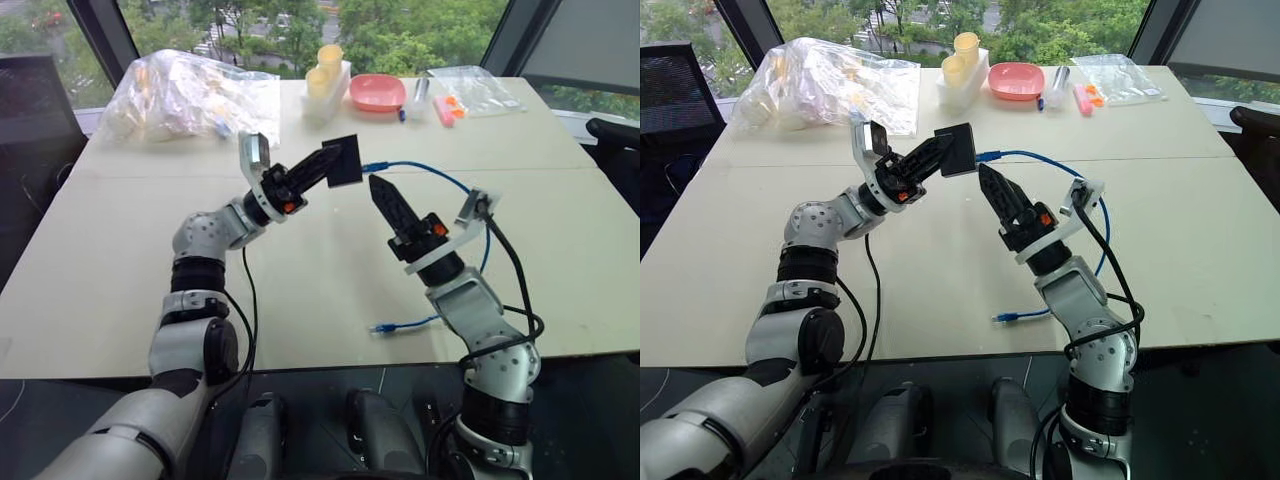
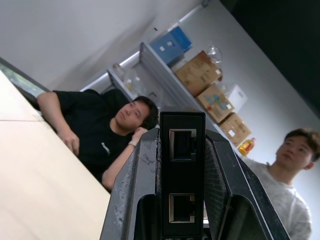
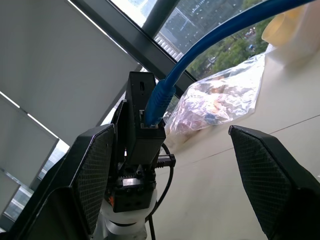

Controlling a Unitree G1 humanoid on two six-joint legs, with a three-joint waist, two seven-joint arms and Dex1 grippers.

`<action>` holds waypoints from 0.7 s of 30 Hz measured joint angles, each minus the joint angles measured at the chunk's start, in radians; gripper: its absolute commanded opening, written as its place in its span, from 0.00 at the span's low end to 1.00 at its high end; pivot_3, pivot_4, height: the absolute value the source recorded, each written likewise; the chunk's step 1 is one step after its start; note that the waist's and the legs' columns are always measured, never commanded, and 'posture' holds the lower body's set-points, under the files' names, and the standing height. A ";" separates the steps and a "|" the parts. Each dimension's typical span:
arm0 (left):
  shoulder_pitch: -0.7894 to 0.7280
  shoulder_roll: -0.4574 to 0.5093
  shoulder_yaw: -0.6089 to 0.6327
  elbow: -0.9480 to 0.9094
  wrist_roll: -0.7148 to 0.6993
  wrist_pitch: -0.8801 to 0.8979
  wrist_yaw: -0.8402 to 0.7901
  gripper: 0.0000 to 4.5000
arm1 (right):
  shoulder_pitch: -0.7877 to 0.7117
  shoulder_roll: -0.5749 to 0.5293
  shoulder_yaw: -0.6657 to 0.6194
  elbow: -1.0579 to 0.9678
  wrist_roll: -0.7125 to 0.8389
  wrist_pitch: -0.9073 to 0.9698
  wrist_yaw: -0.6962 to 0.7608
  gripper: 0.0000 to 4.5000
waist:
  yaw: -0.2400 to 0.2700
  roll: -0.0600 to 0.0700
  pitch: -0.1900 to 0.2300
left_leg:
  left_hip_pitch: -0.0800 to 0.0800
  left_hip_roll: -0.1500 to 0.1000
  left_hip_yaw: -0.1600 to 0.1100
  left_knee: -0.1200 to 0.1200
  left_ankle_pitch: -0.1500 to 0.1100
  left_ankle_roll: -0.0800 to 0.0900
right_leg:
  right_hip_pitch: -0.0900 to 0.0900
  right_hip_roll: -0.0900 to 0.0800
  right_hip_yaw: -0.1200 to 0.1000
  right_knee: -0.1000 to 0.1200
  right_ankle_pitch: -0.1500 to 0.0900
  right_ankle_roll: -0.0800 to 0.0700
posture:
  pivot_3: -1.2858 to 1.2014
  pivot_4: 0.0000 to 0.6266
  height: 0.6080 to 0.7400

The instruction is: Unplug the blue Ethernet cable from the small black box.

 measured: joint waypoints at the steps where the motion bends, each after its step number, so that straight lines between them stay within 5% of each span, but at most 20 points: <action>1: 0.007 0.001 -0.003 -0.017 -0.006 0.004 0.000 0.11 | -0.001 0.000 0.004 0.004 0.000 -0.003 -0.001 0.84 | 0.000 0.000 0.000 | 0.000 0.000 0.000 0.000 0.000 0.000 | 0.000 0.000 0.000 0.000 0.000 0.000 | 0.52 0.24 1.00; 21: 0.043 0.003 -0.048 -0.060 -0.027 0.014 0.008 0.11 | -0.011 -0.028 0.041 0.027 0.001 -0.037 -0.003 0.84 | 0.001 0.000 0.000 | 0.000 0.000 0.000 0.000 0.000 0.000 | 0.000 0.000 0.000 -0.001 -0.002 -0.003 | 0.52 0.24 1.00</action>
